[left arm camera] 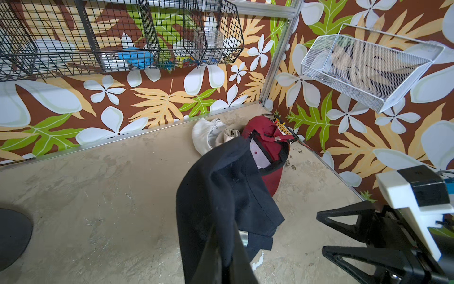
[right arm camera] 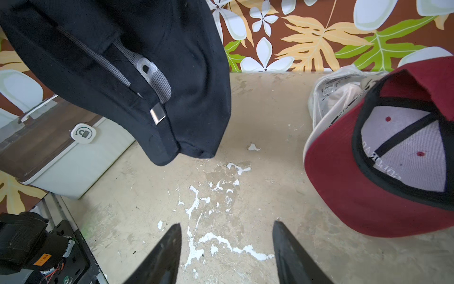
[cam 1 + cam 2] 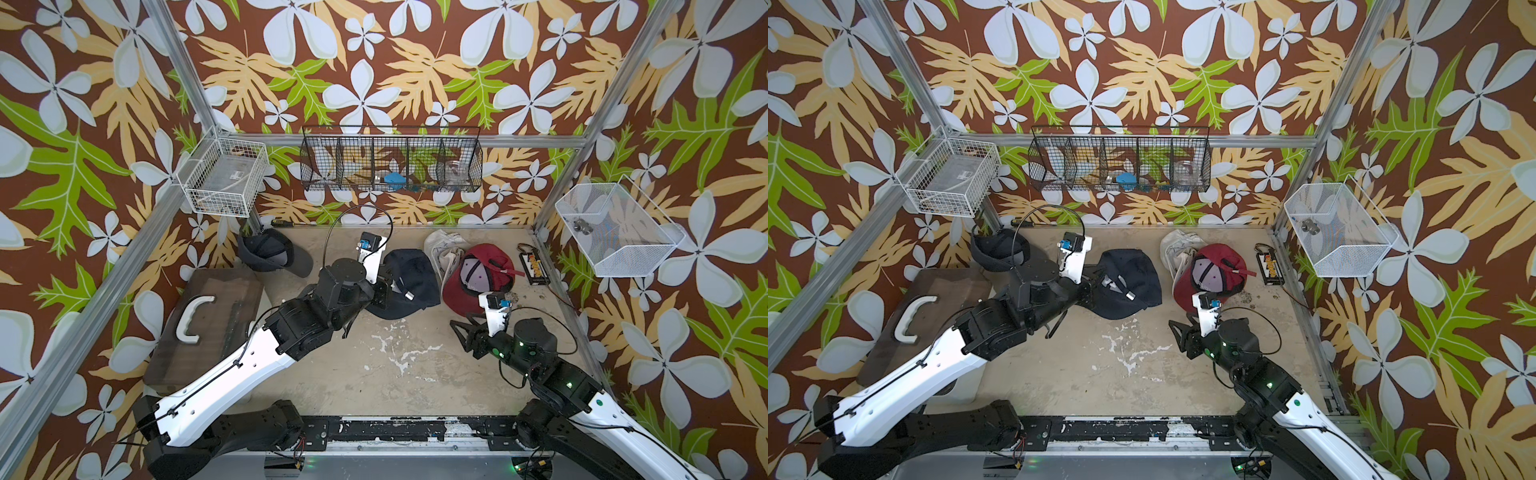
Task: Open the adjustable buckle of the baseball cap
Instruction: Pick up the baseball cap.
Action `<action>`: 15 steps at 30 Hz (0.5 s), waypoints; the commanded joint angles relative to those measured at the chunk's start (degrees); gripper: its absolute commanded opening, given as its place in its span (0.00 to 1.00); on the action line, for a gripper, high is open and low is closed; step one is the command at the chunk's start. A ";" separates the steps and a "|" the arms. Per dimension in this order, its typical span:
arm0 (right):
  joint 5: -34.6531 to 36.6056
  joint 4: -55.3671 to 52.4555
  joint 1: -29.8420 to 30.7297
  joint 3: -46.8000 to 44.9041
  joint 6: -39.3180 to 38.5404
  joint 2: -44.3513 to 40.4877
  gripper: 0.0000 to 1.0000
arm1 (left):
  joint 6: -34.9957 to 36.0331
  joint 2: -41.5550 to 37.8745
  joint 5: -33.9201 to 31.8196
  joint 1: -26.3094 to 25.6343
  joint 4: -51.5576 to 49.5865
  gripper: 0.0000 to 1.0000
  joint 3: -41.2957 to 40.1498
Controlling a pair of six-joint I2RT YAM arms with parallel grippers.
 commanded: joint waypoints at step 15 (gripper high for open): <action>-7.05 18.11 0.08 -3.79 6.68 3.29 0.61 | -3.63 -5.26 3.32 -0.08 -0.48 0.00 -2.73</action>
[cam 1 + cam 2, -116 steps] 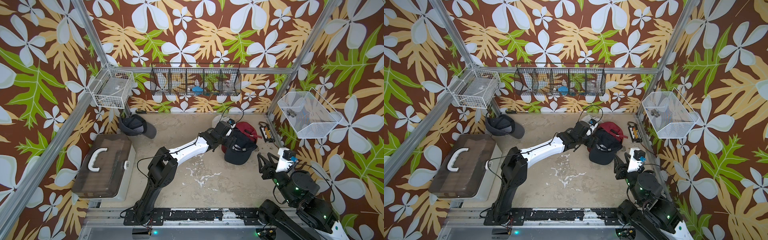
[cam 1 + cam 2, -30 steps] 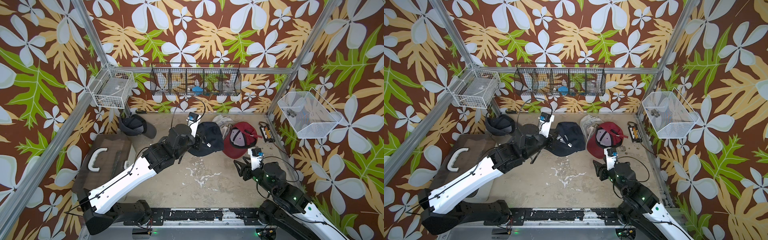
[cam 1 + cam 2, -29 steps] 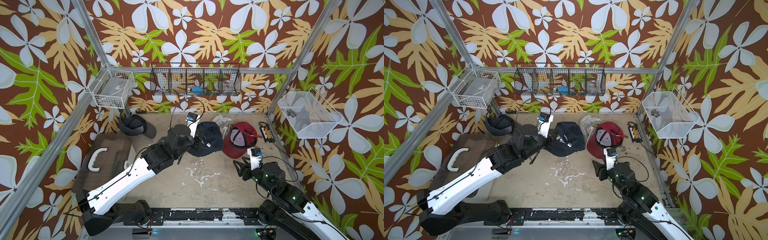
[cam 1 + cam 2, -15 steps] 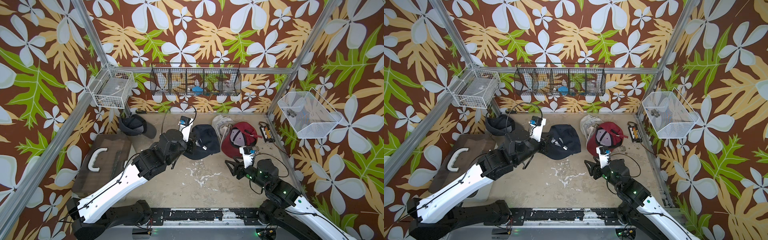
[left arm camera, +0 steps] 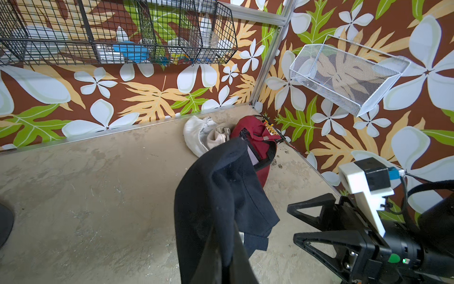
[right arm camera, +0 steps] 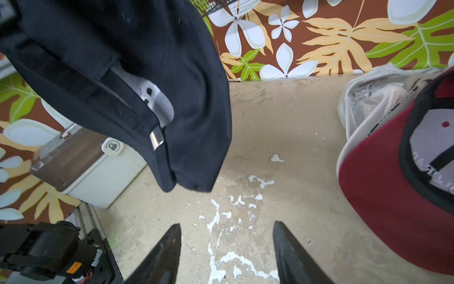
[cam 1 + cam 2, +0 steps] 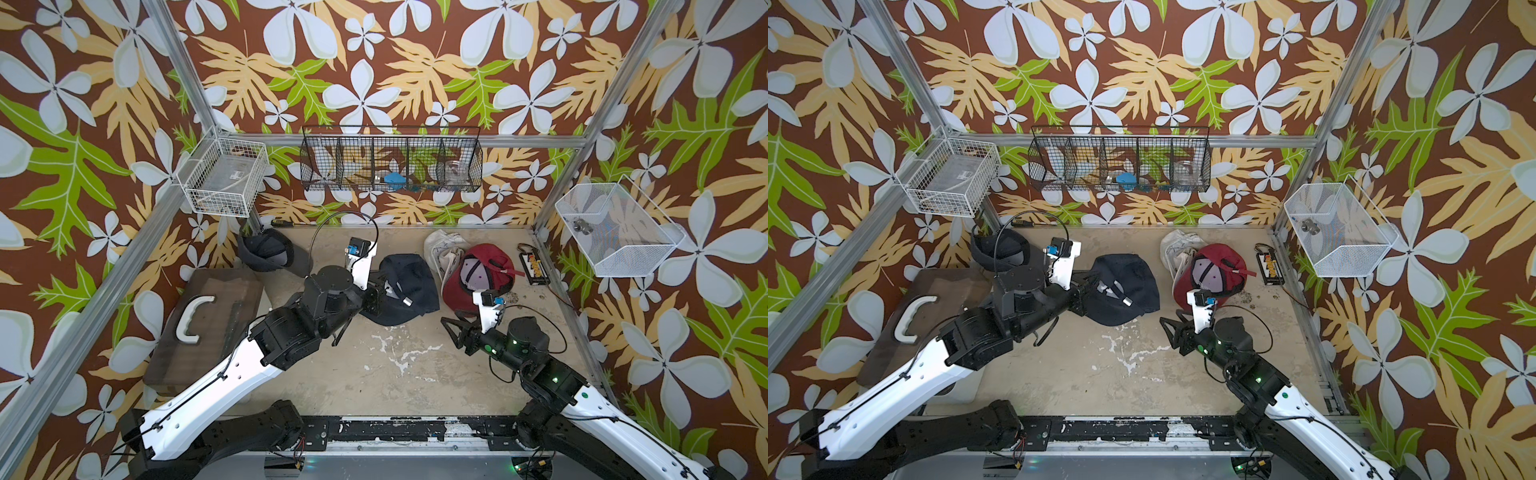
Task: Open the adjustable buckle of the baseball cap
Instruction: Pick up the baseball cap.
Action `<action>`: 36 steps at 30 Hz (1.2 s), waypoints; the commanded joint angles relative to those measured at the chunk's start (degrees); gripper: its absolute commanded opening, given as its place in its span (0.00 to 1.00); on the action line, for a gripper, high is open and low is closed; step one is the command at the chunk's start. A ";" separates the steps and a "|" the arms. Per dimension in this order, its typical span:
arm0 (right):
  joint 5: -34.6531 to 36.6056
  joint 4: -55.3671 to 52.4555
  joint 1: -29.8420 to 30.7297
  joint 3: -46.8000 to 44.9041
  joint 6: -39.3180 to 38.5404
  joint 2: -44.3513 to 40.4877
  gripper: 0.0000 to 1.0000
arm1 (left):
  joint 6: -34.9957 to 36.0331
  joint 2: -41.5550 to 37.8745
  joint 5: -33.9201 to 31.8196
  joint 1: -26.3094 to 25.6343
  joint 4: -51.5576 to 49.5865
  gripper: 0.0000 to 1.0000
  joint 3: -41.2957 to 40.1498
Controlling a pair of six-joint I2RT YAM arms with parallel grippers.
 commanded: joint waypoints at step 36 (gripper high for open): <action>-13.87 27.26 -1.95 -4.94 14.76 10.25 0.57 | -3.24 -4.70 4.15 -0.10 0.86 0.00 -3.04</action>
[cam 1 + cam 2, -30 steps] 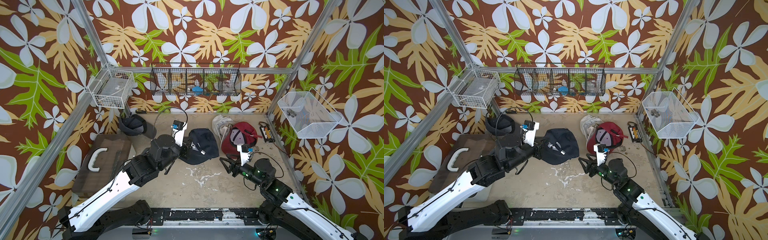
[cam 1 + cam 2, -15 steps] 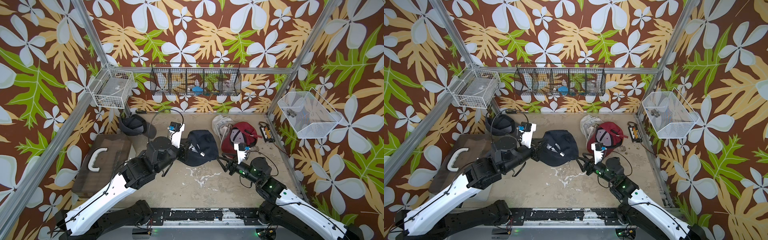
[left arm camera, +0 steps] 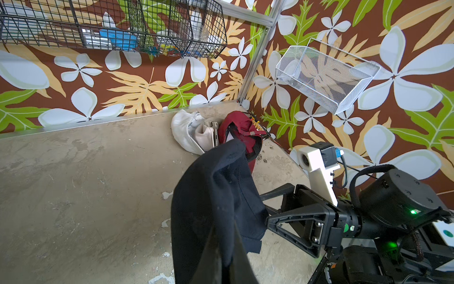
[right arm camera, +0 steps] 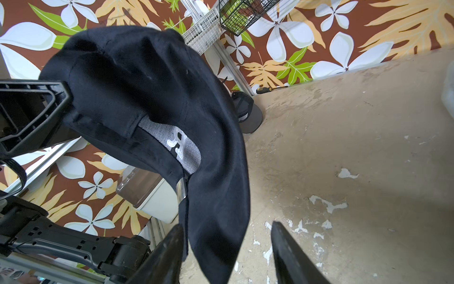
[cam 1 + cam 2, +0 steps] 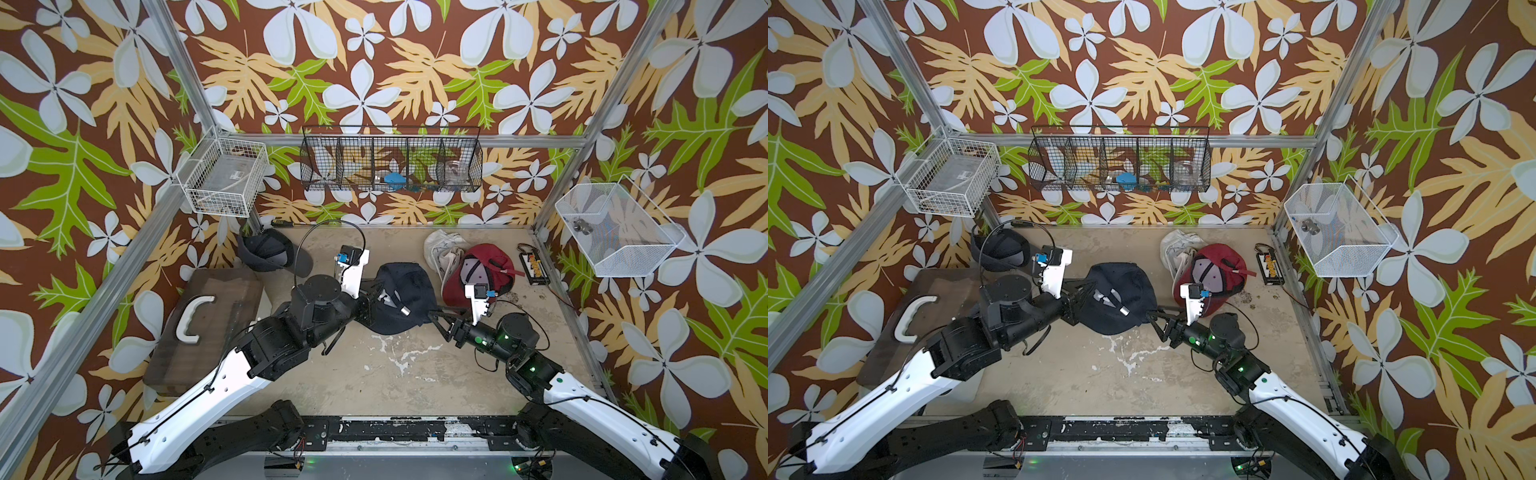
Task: Open the adjustable buckle of the baseball cap
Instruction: Pick up the baseball cap.
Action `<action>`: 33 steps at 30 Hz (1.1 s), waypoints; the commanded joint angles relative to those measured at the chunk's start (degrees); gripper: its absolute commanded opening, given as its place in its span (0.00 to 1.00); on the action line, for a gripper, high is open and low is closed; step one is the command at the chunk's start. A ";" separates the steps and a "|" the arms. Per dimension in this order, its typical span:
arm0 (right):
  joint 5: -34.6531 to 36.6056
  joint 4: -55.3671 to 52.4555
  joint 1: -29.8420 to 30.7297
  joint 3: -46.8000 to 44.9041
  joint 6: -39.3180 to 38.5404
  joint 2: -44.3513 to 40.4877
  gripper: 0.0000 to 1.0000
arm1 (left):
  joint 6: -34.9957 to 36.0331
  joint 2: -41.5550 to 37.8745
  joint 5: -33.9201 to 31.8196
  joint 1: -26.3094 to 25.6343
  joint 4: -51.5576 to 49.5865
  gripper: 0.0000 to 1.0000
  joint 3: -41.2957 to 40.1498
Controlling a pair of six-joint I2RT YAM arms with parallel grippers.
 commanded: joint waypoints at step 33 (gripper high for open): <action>-6.80 -1.20 0.01 2.74 -1.12 -5.46 0.00 | 0.30 2.54 -1.39 -0.11 2.25 0.00 -5.96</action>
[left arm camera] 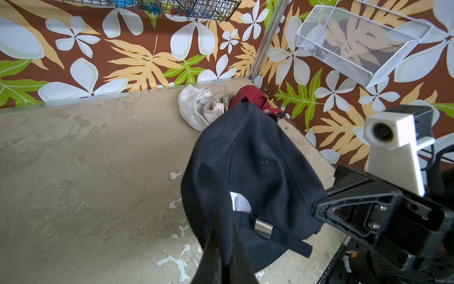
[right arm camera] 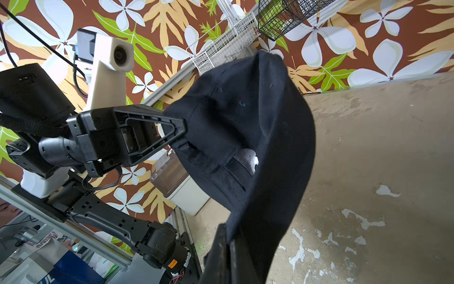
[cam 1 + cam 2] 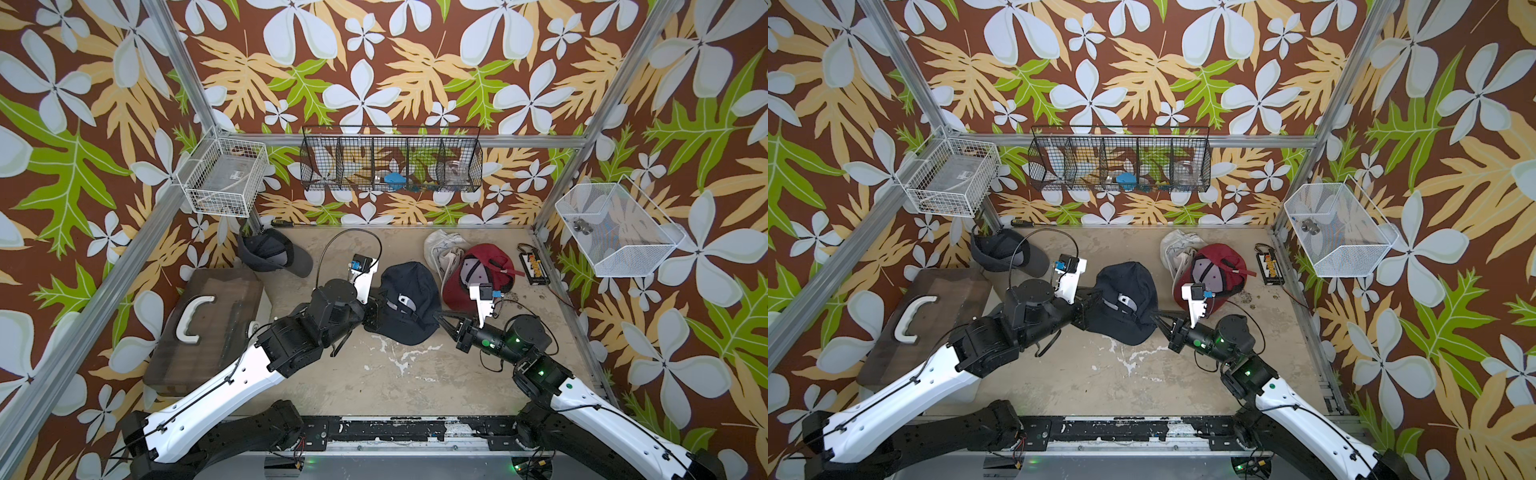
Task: Open the adjustable buckle of the baseball cap
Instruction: Pick up the baseball cap.
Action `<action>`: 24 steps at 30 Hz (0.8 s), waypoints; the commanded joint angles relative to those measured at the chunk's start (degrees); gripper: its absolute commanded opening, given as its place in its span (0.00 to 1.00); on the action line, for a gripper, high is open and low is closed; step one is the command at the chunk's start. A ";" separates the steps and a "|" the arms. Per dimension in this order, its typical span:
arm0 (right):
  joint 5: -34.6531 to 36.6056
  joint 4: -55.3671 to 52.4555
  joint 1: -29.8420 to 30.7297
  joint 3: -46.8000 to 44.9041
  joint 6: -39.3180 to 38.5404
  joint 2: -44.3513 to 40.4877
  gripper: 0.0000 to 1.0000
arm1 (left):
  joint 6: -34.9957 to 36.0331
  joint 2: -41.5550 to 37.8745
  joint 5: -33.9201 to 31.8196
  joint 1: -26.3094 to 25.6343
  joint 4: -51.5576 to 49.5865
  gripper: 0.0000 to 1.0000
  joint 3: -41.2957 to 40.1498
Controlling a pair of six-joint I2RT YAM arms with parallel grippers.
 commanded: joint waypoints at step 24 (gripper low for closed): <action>-0.45 1.22 -2.68 0.69 2.20 -5.05 0.00 | 1.68 -2.55 -9.65 -0.08 -8.02 0.86 0.72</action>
